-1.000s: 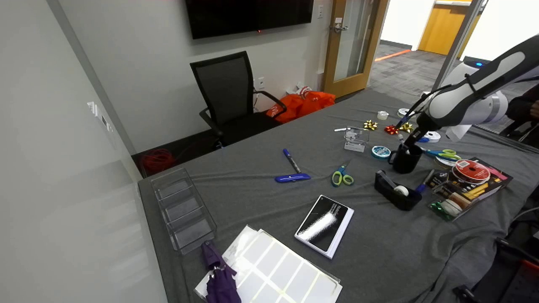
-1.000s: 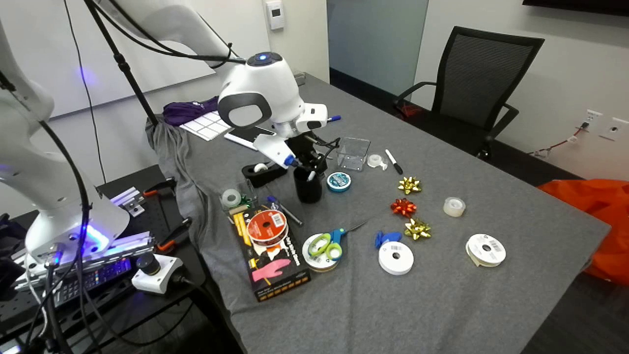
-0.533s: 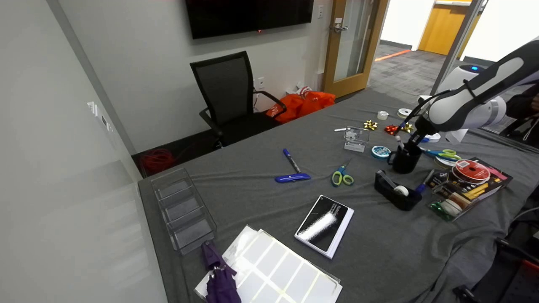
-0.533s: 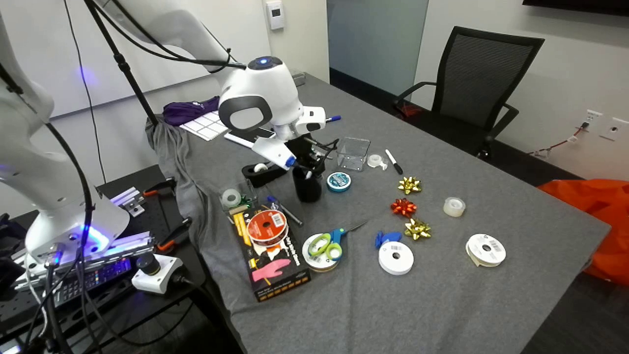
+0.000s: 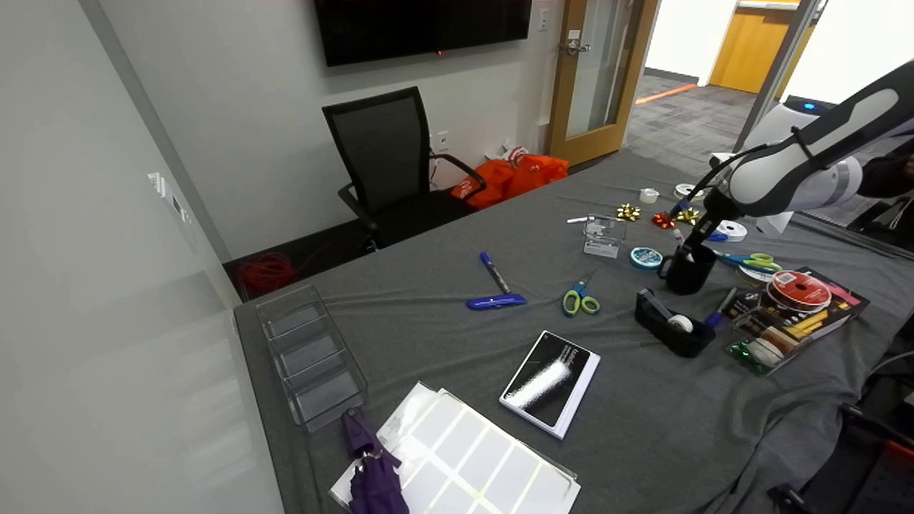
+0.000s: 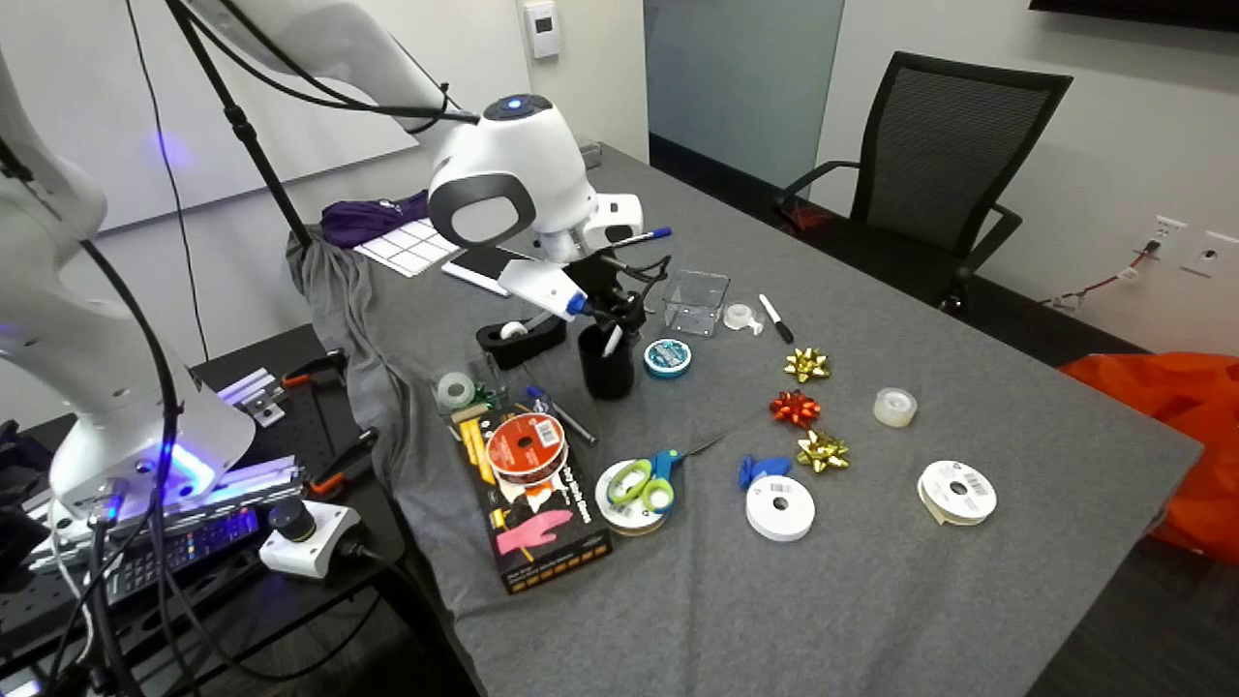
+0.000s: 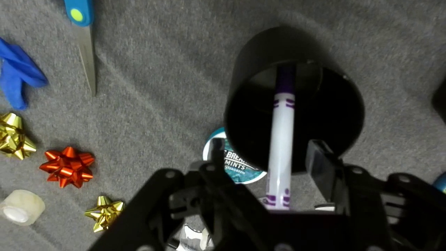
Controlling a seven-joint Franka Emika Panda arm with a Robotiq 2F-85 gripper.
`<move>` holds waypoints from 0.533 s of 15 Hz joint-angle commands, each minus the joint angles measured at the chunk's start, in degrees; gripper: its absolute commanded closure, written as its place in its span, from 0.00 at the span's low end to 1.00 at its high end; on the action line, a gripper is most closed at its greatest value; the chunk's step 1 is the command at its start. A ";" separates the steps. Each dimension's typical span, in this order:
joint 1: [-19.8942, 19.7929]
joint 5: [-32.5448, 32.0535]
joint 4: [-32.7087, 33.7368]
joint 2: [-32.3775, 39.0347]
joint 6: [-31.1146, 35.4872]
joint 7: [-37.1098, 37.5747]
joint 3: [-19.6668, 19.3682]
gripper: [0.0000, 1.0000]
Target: Take the marker out of the black mug.
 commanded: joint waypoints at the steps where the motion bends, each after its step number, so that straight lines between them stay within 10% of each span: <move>1: -2.20 1.01 -1.66 -2.22 0.16 -2.63 2.39 0.28; 6: -3.55 3.94 -1.62 -1.53 0.80 -4.26 5.47 0.22; 7: -3.90 4.85 -1.51 -1.31 1.01 -4.62 6.17 0.47; 8: -4.24 5.68 -1.40 -1.19 1.09 -5.22 6.79 0.49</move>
